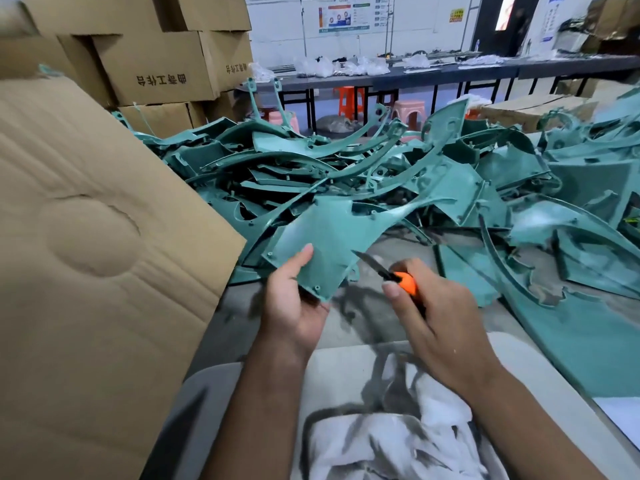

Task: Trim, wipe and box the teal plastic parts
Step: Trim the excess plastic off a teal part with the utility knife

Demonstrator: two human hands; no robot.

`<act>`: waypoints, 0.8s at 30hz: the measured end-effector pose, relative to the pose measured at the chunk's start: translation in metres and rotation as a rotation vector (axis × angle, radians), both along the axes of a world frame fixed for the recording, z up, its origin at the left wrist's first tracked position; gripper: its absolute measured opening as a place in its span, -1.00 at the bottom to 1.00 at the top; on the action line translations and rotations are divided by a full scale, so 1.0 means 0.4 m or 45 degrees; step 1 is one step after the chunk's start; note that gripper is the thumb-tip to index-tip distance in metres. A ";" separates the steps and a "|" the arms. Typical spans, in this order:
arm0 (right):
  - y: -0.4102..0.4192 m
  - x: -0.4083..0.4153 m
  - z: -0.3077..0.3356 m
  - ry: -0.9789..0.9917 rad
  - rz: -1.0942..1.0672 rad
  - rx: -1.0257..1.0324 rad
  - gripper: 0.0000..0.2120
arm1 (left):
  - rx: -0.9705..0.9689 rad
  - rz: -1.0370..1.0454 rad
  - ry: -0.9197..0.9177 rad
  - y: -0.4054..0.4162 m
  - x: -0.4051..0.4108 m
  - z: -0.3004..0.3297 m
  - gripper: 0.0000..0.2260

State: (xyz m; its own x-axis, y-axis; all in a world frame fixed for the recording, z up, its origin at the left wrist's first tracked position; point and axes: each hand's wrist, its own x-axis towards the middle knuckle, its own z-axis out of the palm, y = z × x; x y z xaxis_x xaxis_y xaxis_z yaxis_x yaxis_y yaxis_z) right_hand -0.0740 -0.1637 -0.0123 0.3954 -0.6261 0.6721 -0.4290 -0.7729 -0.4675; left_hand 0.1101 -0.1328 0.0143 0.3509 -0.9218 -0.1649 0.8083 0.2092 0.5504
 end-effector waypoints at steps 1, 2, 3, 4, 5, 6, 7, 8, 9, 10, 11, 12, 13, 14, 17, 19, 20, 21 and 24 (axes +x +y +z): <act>0.001 0.004 -0.003 0.075 0.019 0.005 -0.64 | 0.043 -0.014 0.049 0.002 0.002 0.000 -0.72; 0.002 0.008 -0.004 0.124 0.034 0.006 -0.62 | 0.067 -0.023 0.076 0.003 0.005 -0.001 -0.74; 0.003 0.009 -0.004 0.148 0.041 -0.002 -0.63 | 0.081 -0.030 0.085 0.003 0.005 0.000 -0.74; 0.005 0.011 -0.002 0.152 0.048 -0.014 -0.64 | 0.092 -0.036 0.083 0.003 0.004 0.001 -0.74; 0.006 0.012 0.000 0.141 0.060 -0.023 -0.65 | 0.104 -0.046 0.072 0.003 -0.001 0.002 -0.74; 0.008 0.013 0.001 0.127 0.074 -0.025 -0.66 | 0.113 -0.061 0.059 0.002 -0.007 0.004 -0.73; 0.008 0.014 0.001 0.119 0.086 -0.024 -0.66 | 0.116 -0.076 0.048 -0.001 -0.013 0.004 -0.72; 0.009 0.015 0.001 0.121 0.096 -0.019 -0.67 | 0.121 -0.086 0.039 -0.003 -0.020 0.002 -0.71; 0.009 0.016 0.000 0.128 0.105 -0.013 -0.67 | 0.128 -0.092 0.030 -0.004 -0.026 0.000 -0.71; 0.010 0.017 0.000 0.139 0.112 -0.011 -0.68 | 0.137 -0.102 0.026 -0.004 -0.033 -0.001 -0.70; 0.013 0.020 0.001 0.151 0.110 -0.015 -0.68 | 0.149 -0.120 0.028 -0.003 -0.038 0.000 -0.70; 0.015 0.023 0.002 0.158 0.097 -0.024 -0.68 | 0.160 -0.141 0.040 -0.002 -0.044 0.004 -0.71; 0.017 0.026 0.002 0.151 0.076 -0.036 -0.68 | 0.166 -0.150 0.064 -0.001 -0.048 0.005 -0.73; 0.020 0.028 0.004 0.118 0.045 -0.045 -0.67 | 0.163 -0.152 0.095 0.000 -0.051 0.006 -0.75; 0.015 0.020 0.008 -0.009 -0.123 -0.057 -0.67 | 0.159 -0.122 0.142 0.002 -0.056 0.008 -0.82; 0.007 0.006 0.009 -0.025 -0.216 -0.064 -0.65 | 0.139 -0.141 0.144 0.006 -0.056 0.012 -0.79; 0.002 -0.002 0.010 -0.043 -0.243 -0.066 -0.64 | 0.123 -0.155 0.157 0.008 -0.053 0.015 -0.74; -0.002 -0.009 0.012 -0.069 -0.269 -0.065 -0.64 | 0.110 -0.155 0.168 0.009 -0.048 0.017 -0.68; -0.010 -0.027 0.021 -0.126 -0.344 -0.068 -0.65 | 0.086 -0.145 0.155 0.008 -0.033 0.020 -0.51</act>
State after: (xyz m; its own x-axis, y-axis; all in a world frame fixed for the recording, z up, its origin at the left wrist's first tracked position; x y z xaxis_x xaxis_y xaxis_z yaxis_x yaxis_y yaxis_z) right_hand -0.0847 -0.1676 -0.0041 0.1499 -0.6627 0.7338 -0.5772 -0.6612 -0.4792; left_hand 0.0969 -0.1295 0.0224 0.2183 -0.9398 -0.2628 0.8862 0.0781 0.4567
